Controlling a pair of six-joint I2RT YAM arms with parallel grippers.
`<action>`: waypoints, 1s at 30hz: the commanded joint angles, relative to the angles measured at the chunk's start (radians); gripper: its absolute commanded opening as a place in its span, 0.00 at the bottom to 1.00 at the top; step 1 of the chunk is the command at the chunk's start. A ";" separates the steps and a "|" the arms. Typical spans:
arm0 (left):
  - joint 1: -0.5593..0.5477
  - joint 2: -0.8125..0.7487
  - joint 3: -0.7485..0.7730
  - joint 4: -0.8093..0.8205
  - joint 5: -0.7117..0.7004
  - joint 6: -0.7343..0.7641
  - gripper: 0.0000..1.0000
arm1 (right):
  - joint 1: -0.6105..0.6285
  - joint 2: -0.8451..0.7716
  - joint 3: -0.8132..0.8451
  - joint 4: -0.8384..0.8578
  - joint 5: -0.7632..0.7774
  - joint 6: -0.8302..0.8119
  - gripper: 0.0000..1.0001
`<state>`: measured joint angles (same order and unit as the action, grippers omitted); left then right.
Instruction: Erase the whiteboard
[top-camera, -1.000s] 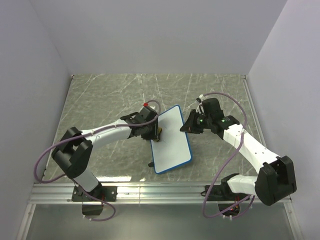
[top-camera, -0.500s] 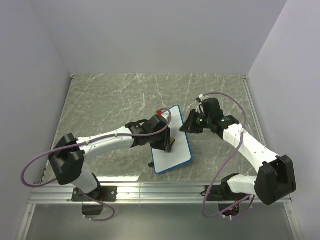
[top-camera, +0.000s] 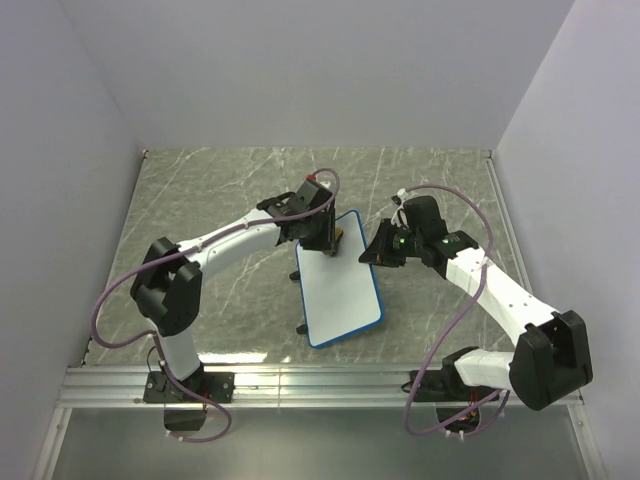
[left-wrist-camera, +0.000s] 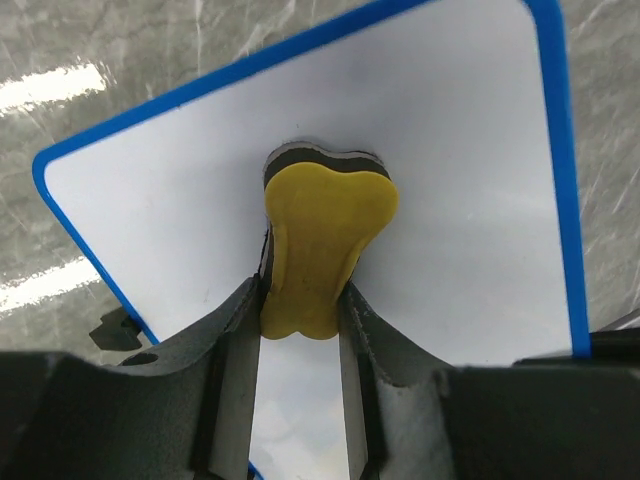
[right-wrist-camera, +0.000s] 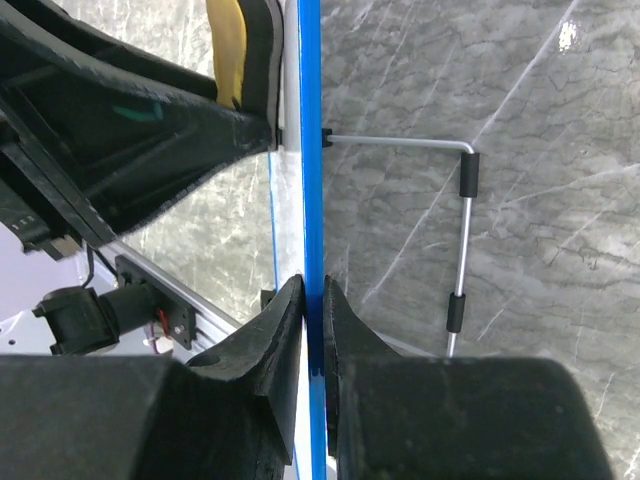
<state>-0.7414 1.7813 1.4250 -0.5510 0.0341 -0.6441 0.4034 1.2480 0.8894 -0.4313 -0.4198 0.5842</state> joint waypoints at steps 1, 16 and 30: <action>-0.010 0.004 -0.016 -0.026 0.024 0.044 0.00 | 0.023 0.005 -0.024 -0.098 0.010 -0.057 0.00; 0.043 -0.040 -0.325 0.118 0.072 -0.006 0.00 | 0.023 0.050 -0.009 -0.084 0.004 -0.061 0.00; -0.069 -0.124 -0.018 -0.055 -0.014 -0.051 0.00 | 0.023 0.114 0.036 -0.066 -0.002 -0.063 0.00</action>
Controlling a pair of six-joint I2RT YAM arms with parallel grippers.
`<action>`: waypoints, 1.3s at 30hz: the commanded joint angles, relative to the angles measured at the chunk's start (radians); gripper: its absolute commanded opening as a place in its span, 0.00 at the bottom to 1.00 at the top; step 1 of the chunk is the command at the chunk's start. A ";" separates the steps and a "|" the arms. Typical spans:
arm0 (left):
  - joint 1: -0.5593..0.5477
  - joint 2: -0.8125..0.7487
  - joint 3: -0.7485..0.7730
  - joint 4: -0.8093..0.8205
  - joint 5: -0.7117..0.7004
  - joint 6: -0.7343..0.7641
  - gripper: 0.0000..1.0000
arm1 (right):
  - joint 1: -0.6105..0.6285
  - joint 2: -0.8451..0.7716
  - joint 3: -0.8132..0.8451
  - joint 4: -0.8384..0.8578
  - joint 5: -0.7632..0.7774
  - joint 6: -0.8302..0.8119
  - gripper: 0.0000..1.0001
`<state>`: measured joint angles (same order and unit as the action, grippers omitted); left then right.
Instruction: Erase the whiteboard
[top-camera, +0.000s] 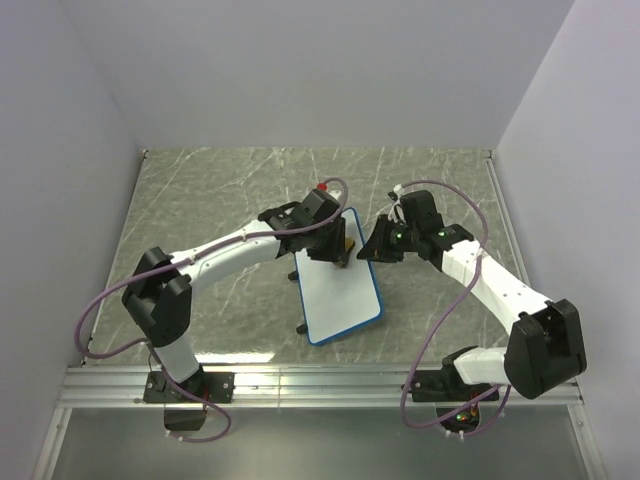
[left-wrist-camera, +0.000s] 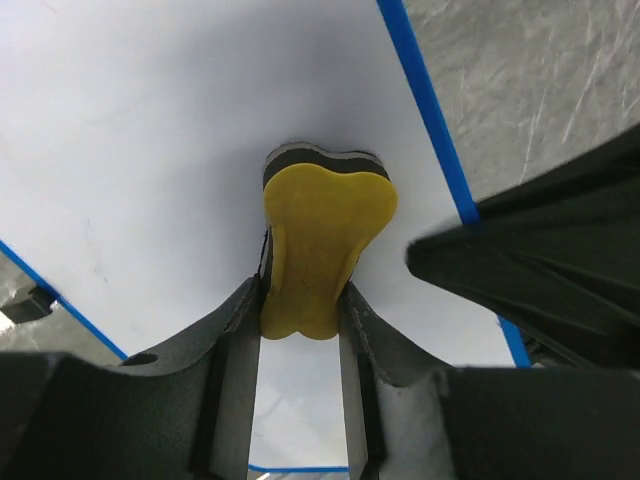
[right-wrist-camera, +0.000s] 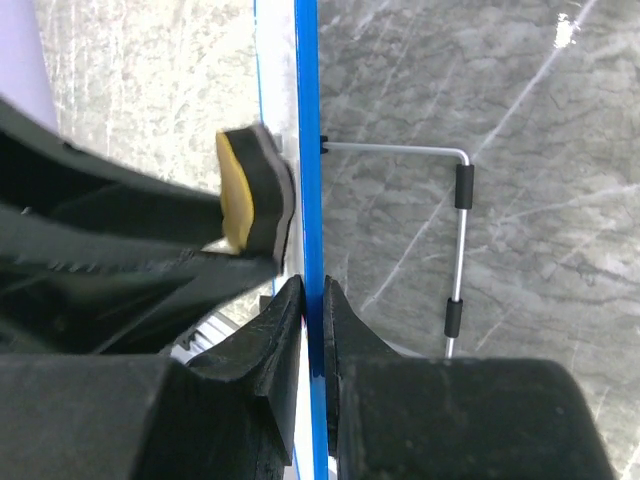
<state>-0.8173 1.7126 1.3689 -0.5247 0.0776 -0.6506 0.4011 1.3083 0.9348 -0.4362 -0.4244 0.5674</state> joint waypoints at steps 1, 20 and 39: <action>0.015 -0.070 0.036 -0.095 -0.074 -0.053 0.00 | 0.025 0.055 -0.008 -0.061 0.003 -0.046 0.00; 0.188 -0.432 -0.566 -0.109 -0.253 -0.204 0.11 | 0.025 0.071 0.035 -0.087 0.047 -0.060 0.26; 0.188 -0.524 -0.536 -0.156 -0.295 -0.208 0.99 | 0.027 -0.145 0.027 -0.125 0.133 -0.069 0.97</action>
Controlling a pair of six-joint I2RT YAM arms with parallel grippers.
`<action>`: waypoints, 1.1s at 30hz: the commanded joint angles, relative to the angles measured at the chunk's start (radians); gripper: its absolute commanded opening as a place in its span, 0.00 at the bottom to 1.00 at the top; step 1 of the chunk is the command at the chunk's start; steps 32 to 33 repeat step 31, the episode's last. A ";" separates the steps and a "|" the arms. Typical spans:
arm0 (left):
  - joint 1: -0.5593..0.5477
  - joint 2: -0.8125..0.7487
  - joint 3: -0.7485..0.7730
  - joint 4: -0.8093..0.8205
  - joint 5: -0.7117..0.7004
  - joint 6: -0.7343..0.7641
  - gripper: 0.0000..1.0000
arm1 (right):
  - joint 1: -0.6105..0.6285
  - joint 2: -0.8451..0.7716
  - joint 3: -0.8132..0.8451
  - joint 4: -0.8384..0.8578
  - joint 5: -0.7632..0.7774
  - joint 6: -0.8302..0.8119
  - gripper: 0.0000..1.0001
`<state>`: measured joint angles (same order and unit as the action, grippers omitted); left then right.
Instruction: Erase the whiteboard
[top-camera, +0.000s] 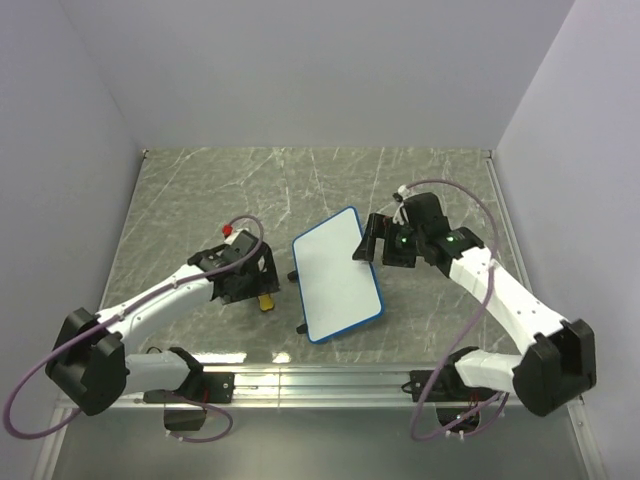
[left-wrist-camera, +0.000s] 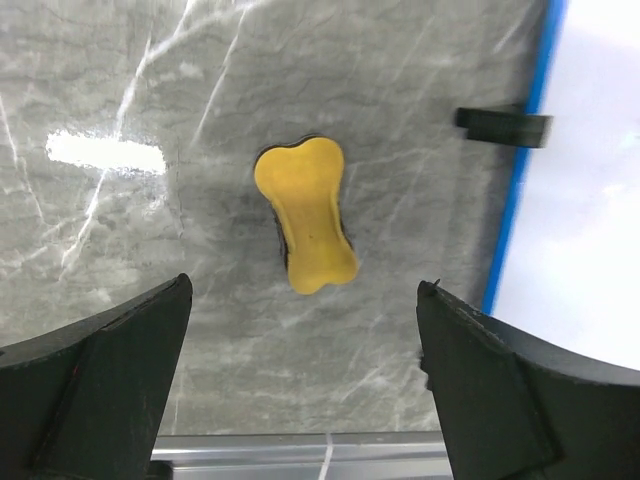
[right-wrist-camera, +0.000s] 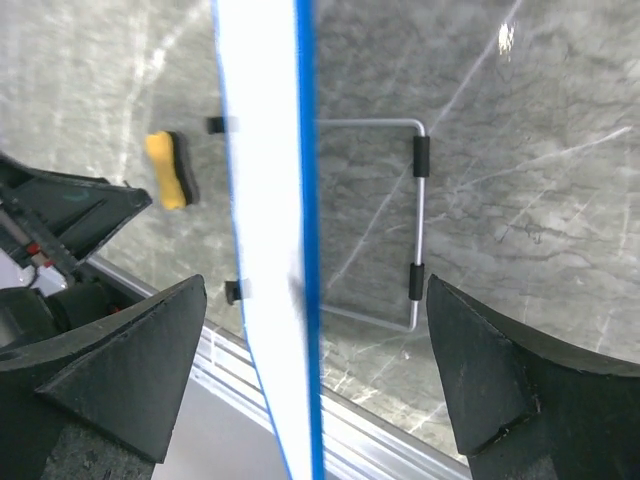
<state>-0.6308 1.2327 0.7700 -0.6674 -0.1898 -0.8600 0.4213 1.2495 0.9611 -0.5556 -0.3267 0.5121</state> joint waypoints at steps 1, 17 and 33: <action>0.002 -0.070 0.084 -0.015 -0.030 0.009 1.00 | 0.005 -0.103 -0.001 -0.006 0.040 -0.012 0.97; 0.002 -0.234 0.434 -0.020 -0.364 0.222 0.99 | 0.005 -0.551 -0.137 -0.021 0.109 0.043 0.98; 0.003 -0.165 0.540 0.037 -0.410 0.312 0.99 | 0.005 -0.697 -0.176 -0.133 0.141 0.036 0.98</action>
